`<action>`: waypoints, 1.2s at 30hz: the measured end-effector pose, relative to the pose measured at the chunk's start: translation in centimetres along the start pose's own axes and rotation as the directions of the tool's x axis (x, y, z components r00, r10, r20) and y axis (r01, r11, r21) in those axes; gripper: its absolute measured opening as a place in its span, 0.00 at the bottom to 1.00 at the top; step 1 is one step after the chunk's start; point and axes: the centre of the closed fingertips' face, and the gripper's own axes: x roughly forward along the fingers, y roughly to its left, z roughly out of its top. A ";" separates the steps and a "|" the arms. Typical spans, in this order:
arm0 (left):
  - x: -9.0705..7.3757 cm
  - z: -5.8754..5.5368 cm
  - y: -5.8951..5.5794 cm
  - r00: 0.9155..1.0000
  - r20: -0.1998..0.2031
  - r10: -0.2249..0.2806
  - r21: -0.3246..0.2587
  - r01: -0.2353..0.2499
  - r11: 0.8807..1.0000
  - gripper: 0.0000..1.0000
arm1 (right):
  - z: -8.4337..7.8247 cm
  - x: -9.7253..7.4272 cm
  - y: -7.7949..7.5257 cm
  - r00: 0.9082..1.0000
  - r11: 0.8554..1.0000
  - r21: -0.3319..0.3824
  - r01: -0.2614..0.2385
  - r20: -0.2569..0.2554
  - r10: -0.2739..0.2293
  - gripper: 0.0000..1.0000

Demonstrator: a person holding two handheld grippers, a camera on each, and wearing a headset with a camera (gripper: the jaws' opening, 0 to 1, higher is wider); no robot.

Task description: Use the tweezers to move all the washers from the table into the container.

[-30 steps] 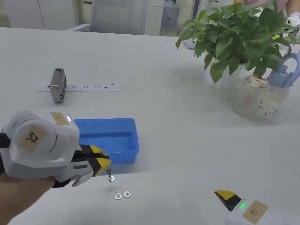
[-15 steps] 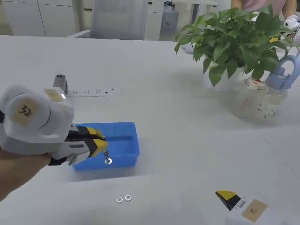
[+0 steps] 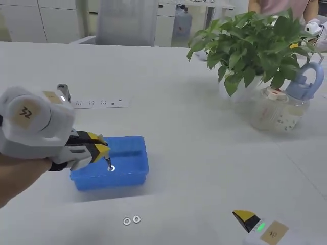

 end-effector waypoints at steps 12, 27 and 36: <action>1.4 -2.0 1.8 0.999 -0.040 0.000 -0.033 -0.001 0.999 0.00 | -0.1 0.1 0.6 0.999 0.999 0.006 -0.033 -0.011 0.033 0.62; 3.2 -3.9 1.4 0.997 -0.064 -0.034 -0.060 0.030 0.998 0.01 | -0.5 0.5 1.4 0.996 0.996 0.036 -0.084 -0.034 0.085 0.75; 3.9 -4.1 1.1 0.996 -0.071 -0.052 -0.062 0.047 0.997 0.01 | -0.2 0.5 1.6 0.994 0.990 0.091 -0.109 -0.019 0.111 0.84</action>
